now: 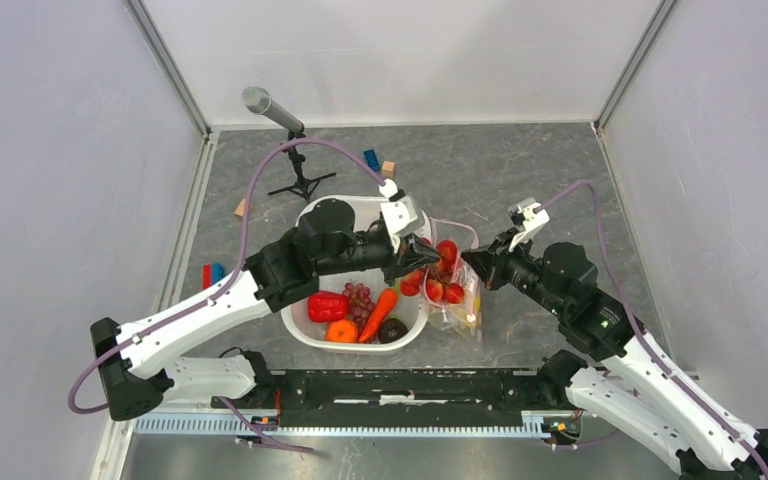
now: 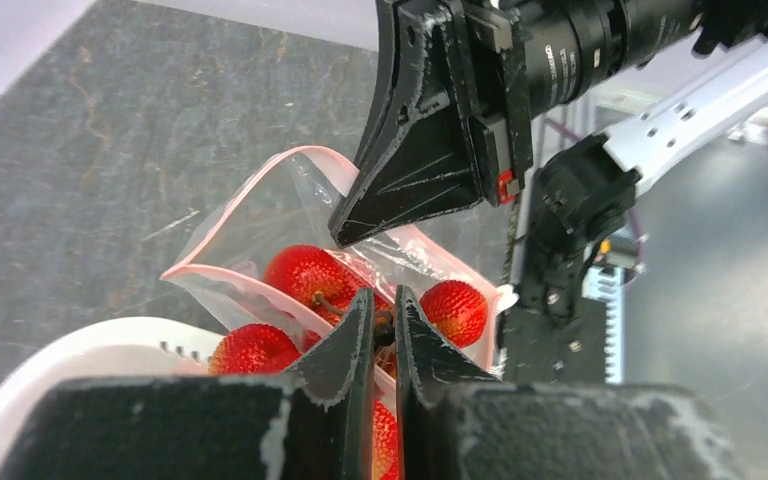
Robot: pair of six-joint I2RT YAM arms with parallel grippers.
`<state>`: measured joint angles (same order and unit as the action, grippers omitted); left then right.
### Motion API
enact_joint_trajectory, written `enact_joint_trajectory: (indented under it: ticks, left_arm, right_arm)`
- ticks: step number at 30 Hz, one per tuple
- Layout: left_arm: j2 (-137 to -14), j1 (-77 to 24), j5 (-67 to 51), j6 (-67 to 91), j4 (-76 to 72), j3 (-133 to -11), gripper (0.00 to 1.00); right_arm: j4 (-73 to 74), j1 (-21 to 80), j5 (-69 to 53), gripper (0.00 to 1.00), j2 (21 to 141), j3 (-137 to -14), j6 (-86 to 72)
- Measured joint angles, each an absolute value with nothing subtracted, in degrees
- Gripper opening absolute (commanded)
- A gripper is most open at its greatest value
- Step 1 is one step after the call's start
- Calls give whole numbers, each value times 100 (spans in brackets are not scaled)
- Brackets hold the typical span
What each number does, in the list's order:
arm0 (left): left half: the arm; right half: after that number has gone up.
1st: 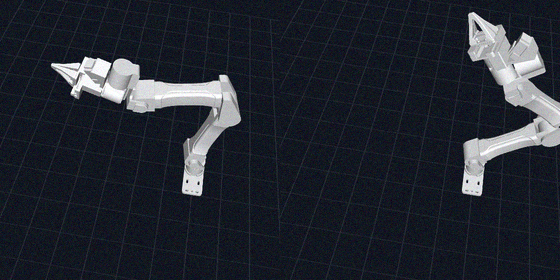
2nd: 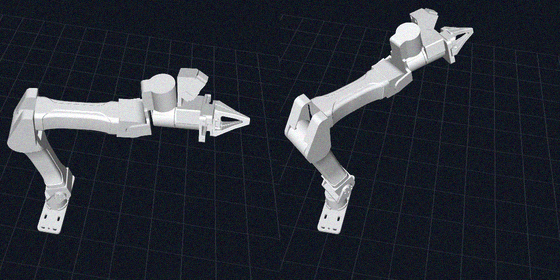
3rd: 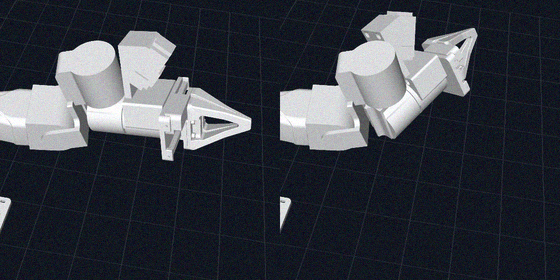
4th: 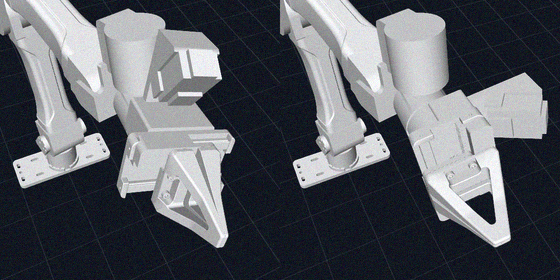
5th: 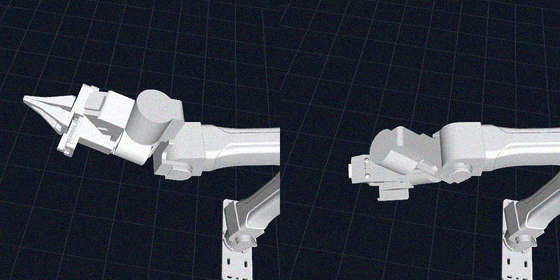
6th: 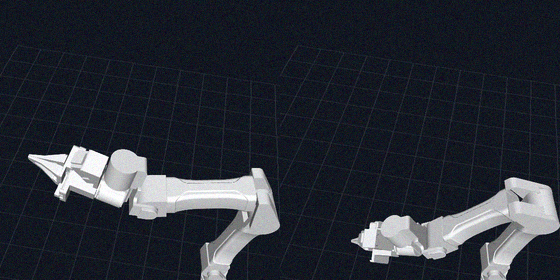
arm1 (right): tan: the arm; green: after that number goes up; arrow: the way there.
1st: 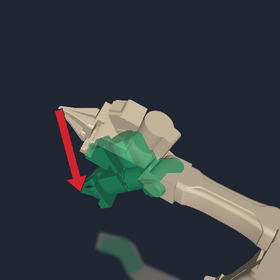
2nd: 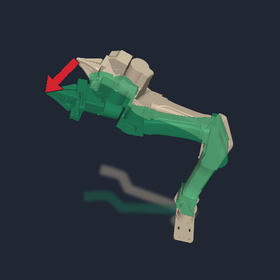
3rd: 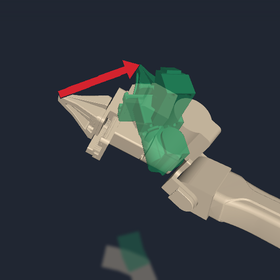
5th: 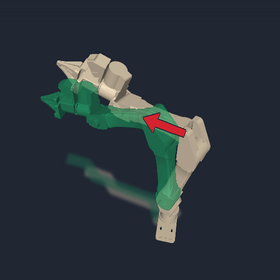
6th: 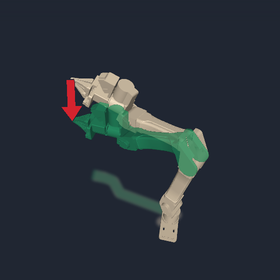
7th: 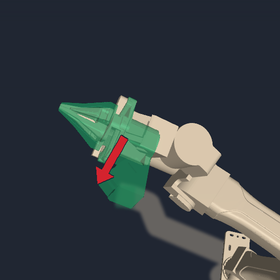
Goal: Place the food in the zip-top bag and seal the zipper
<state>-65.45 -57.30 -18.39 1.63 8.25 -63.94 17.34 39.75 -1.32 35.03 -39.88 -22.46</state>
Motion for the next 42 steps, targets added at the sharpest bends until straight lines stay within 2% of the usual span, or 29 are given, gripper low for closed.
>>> enact_joint_trajectory:
  ticks: [10, 23, 28, 35, 42]
  left_arm:
    - [-6654, -6506, -1210, -1723, 2008, -6976, 2]
    - [-7166, -6997, -305, -2941, 3476, -8106, 2]
    - [-7236, -7295, -228, -3326, 3621, -8195, 2]
    - [-7363, -7913, 751, -3846, 3944, -8611, 2]
    - [-7443, -8112, 1039, -4421, 4091, -8652, 2]
  right_arm:
    - [1610, 3977, -200, 0, 3975, -3970, -2418]
    - [1422, 3975, -462, 0, 3988, -3924, -2421]
    - [1256, 3977, -659, 0, 4010, -3791, -2443]
    - [1256, 3975, -532, 0, 4014, -3760, -2552]
    - [1253, 3977, -519, 0, 4036, -3760, -2574]
